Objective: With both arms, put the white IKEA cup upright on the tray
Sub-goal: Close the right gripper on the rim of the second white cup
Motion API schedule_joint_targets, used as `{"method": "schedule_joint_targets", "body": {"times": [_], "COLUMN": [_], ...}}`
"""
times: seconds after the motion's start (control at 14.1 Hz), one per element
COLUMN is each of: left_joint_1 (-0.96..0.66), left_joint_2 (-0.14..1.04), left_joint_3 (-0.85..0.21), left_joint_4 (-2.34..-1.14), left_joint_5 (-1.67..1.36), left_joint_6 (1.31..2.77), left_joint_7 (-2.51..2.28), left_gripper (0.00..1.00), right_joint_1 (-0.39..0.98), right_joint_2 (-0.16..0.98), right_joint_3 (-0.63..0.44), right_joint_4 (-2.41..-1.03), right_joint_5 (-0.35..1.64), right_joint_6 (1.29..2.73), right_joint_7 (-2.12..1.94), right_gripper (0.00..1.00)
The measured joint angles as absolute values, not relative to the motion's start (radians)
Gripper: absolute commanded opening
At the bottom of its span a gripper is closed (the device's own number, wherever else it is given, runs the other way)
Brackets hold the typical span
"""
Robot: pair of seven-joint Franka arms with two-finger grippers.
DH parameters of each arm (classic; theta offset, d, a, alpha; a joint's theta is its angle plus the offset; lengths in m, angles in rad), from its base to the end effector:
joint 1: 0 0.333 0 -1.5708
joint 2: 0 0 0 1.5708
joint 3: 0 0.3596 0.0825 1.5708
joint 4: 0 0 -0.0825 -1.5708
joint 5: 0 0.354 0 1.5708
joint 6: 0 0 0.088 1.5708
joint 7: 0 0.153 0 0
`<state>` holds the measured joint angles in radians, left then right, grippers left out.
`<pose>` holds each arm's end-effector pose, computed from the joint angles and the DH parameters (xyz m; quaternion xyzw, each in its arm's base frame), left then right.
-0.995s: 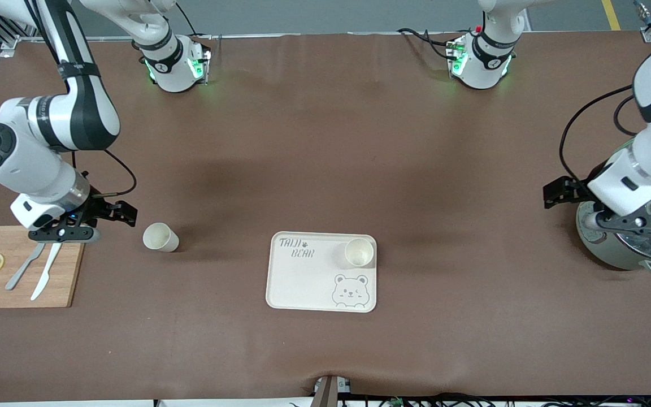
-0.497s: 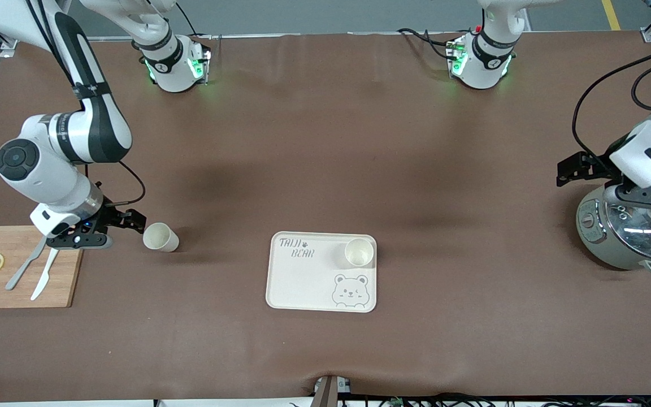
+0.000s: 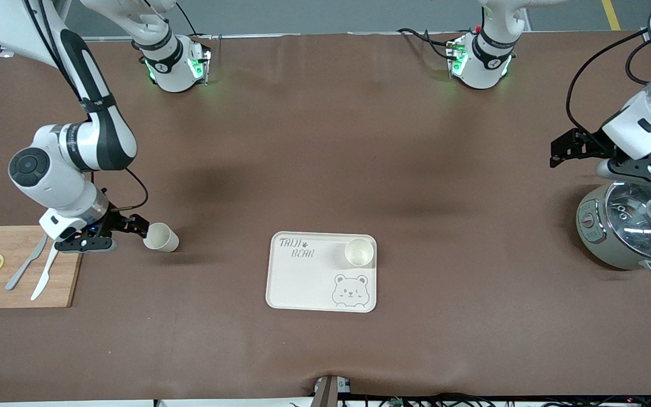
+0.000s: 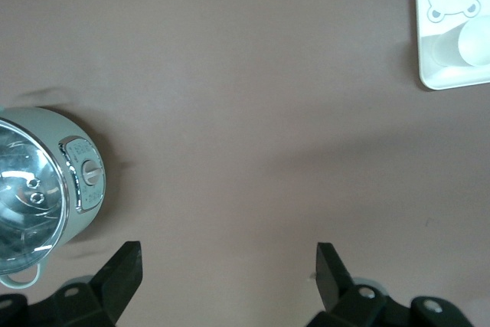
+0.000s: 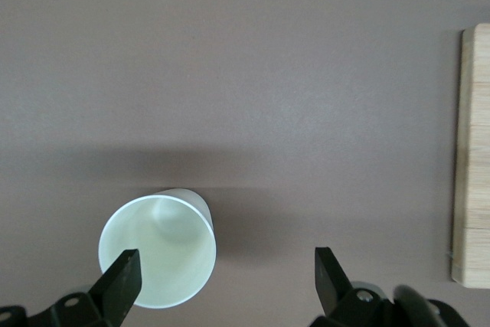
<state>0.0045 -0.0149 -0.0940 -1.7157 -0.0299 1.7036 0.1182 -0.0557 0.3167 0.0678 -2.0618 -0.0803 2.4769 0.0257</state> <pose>0.5248 -0.0516 0.5770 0.9947 -0.1017 0.0016 0.0141 0.5974 0.0038 0.3070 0.9984 0.0213 0.0501 0.0149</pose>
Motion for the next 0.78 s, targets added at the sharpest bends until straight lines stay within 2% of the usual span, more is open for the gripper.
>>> {"method": "schedule_joint_targets", "body": {"times": [0.78], "left_joint_1": [-0.015], "left_joint_2": [-0.047], "left_joint_3": [-0.092], "left_joint_4": [-1.737], "left_joint_5": [-0.039], "left_joint_6": [1.704], "left_joint_7": [0.118], "left_gripper": [1.0], "right_joint_1": [-0.056], "right_joint_2": [0.399], "right_joint_3": [0.068], "right_joint_4": [-2.065], "right_joint_5": [-0.082], "right_joint_6": [2.563], "right_joint_7": [0.023], "right_gripper": [1.0]}}
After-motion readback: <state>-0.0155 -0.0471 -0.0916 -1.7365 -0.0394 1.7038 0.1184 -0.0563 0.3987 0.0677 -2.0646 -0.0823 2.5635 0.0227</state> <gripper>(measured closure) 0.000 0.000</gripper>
